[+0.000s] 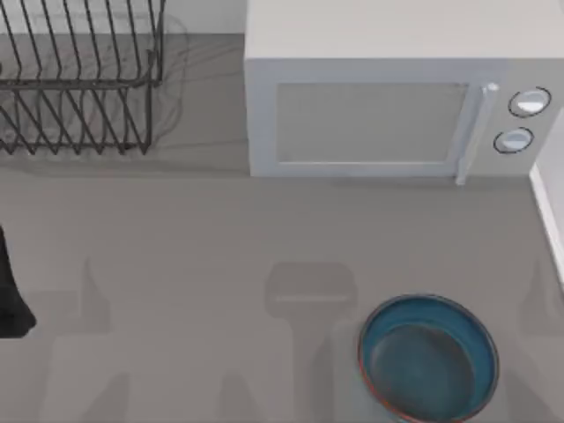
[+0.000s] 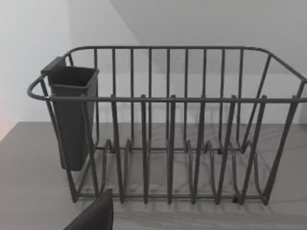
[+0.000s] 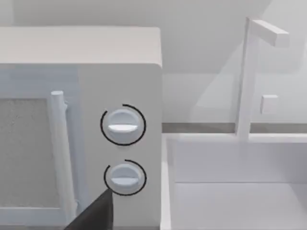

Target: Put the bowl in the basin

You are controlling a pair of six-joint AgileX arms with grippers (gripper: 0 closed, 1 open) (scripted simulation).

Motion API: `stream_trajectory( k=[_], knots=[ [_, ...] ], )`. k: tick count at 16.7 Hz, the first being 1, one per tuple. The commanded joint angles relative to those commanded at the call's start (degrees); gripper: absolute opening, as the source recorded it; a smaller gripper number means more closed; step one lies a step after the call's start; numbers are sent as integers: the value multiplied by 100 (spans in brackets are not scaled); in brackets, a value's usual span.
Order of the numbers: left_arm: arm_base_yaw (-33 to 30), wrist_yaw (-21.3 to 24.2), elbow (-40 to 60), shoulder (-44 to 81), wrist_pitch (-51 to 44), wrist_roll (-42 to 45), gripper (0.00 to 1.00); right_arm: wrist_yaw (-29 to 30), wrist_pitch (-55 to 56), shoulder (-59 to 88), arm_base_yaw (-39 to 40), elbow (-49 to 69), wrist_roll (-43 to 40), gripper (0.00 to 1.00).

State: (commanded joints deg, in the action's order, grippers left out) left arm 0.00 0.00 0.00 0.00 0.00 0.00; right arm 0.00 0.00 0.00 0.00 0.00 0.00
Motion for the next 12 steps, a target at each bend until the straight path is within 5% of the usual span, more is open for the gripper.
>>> stream_trajectory(
  k=[6, 12],
  knots=[
    [0, 0, 0, 0, 0, 0, 100, -9, -599, 626, 298, 609, 310, 100],
    [0, 0, 0, 0, 0, 0, 100, 9, -2795, 3338, 1240, 2638, 1286, 100]
  ],
)
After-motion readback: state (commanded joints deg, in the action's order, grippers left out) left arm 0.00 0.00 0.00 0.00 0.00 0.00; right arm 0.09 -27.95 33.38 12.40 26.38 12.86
